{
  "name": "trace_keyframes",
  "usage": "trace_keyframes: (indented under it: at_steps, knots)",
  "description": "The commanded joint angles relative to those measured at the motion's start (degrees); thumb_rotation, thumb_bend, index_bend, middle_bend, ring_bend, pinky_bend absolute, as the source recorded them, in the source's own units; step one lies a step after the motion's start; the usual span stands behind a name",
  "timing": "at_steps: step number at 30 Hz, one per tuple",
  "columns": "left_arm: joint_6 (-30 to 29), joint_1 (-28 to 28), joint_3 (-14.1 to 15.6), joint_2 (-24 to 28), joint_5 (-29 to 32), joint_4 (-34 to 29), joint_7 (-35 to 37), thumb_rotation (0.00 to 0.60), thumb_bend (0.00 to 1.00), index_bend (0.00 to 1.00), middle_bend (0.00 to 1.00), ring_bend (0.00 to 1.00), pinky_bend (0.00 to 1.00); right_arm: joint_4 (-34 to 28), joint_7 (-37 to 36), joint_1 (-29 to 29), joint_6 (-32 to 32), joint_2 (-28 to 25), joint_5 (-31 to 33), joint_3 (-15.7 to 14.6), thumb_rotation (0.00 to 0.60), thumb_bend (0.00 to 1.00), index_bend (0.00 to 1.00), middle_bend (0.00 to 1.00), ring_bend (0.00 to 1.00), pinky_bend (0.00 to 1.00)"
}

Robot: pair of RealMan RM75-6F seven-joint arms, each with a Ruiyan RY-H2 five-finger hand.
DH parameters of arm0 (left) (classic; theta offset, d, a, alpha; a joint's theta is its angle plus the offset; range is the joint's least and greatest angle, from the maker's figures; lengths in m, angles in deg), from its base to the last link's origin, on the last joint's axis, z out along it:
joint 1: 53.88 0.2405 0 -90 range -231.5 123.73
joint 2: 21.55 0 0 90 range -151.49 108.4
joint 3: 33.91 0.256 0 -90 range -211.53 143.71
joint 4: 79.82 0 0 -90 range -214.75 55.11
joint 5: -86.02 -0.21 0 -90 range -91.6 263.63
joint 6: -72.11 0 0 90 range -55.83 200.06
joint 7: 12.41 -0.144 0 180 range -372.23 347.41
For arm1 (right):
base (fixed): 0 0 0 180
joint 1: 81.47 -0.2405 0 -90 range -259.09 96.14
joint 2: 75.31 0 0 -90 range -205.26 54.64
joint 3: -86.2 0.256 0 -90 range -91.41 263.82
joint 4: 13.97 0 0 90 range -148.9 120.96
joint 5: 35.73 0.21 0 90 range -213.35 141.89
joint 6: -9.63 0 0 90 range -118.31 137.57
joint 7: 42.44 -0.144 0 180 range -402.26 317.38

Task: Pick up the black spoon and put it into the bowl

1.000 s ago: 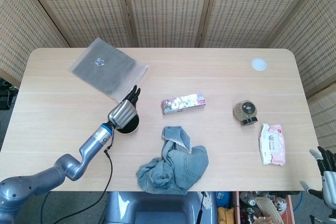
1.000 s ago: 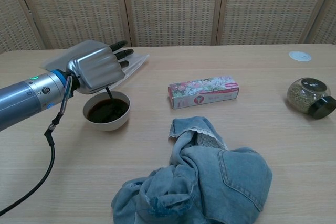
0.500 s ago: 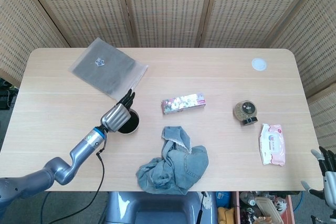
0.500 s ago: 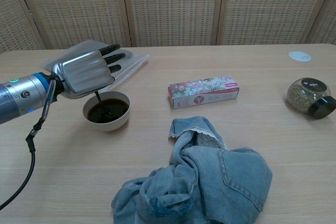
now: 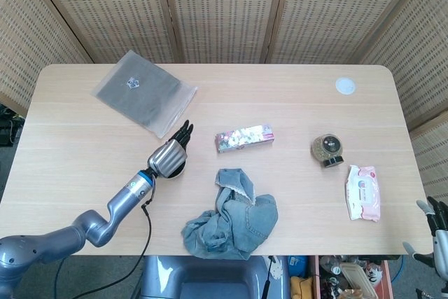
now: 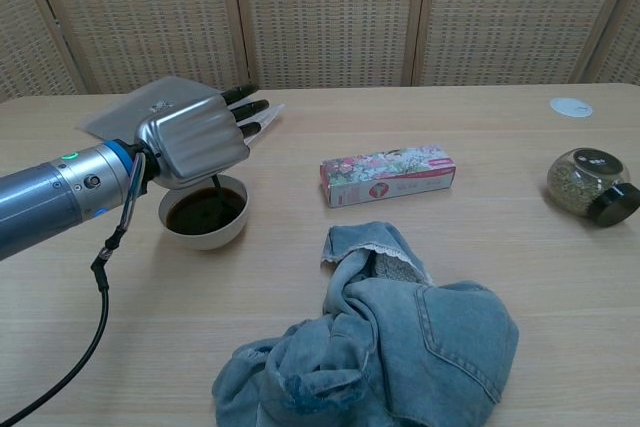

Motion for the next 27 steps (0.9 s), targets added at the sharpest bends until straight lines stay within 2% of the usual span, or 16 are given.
trace_keyframes:
  at_steps: [1,8,18,27]
  knots:
    - [0.1,-0.2,-0.2,-0.2,0.4,0.8,-0.1,0.600,0.41,0.69,0.21,0.00,0.00,0.0,0.0,0.1,0.0,0.0,0.0,0.0,0.600,0.21,0.17,0.15,0.00,0.00]
    - [0.1,0.9,0.4,0.8,1.5,1.2,-0.2,0.600,0.41,0.69,0.20,0.00,0.00,0.2,-0.1,-0.2,0.3,0.1,-0.2,-0.1,0.600,0.21,0.17,0.15,0.00,0.00]
    - [-0.9,2.8,3.1,4.7,0.0,-4.4,1.2,0.600,0.41,0.69,0.19,0.00,0.00,0.4,-0.4,-0.2,0.2,0.3,-0.5,-0.1,0.600,0.21,0.17,0.15,0.00,0.00]
    - [-0.5,1.8,2.2,2.8,0.1,-4.3,0.4,0.600,0.41,0.69,0.20,0.00,0.00,1.0,-0.9,0.0,0.3,0.5,-0.2,-0.2,0.600,0.21,0.17,0.15,0.00,0.00]
